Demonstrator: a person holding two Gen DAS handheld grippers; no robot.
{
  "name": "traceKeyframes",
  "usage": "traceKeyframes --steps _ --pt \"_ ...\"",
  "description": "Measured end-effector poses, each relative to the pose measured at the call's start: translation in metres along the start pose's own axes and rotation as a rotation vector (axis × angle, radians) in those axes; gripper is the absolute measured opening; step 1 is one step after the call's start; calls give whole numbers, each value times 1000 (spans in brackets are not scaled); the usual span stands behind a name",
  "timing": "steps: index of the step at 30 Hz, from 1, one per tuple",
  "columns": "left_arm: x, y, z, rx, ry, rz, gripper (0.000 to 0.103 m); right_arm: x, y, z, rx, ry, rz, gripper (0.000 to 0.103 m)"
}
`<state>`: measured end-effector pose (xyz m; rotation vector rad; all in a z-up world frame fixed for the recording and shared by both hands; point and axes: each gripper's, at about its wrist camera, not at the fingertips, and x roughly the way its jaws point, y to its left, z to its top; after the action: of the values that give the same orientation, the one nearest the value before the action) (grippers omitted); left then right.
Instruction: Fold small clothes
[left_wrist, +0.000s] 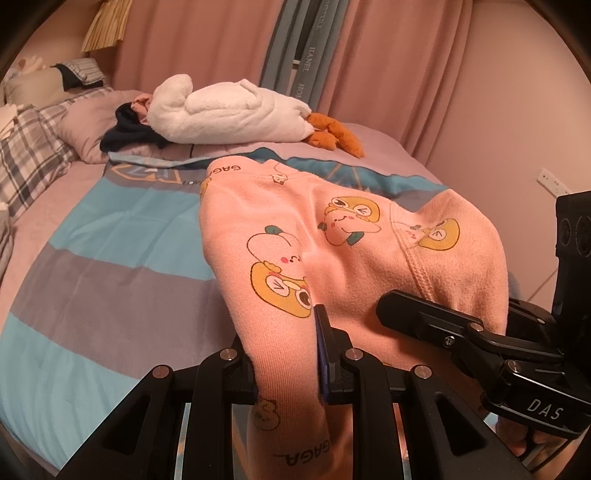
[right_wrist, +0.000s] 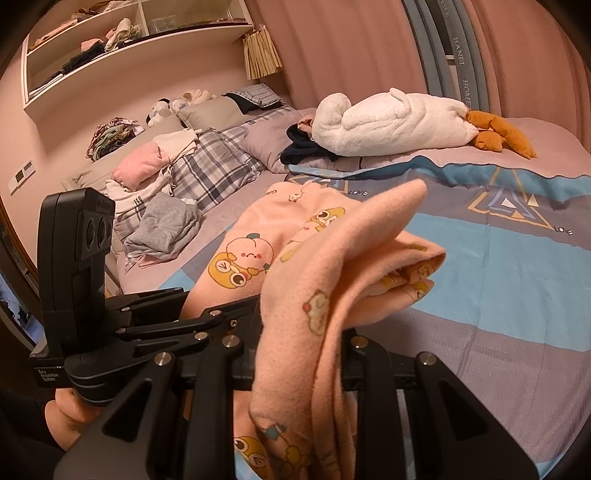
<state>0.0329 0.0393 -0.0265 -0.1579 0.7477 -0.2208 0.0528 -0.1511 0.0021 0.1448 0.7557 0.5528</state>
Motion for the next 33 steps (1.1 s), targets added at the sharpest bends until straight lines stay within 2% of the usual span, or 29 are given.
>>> traceKeyframes --steps 33 --pt "42 28 22 -9 39 40 20 52 -1 17 7 36 -3 25"
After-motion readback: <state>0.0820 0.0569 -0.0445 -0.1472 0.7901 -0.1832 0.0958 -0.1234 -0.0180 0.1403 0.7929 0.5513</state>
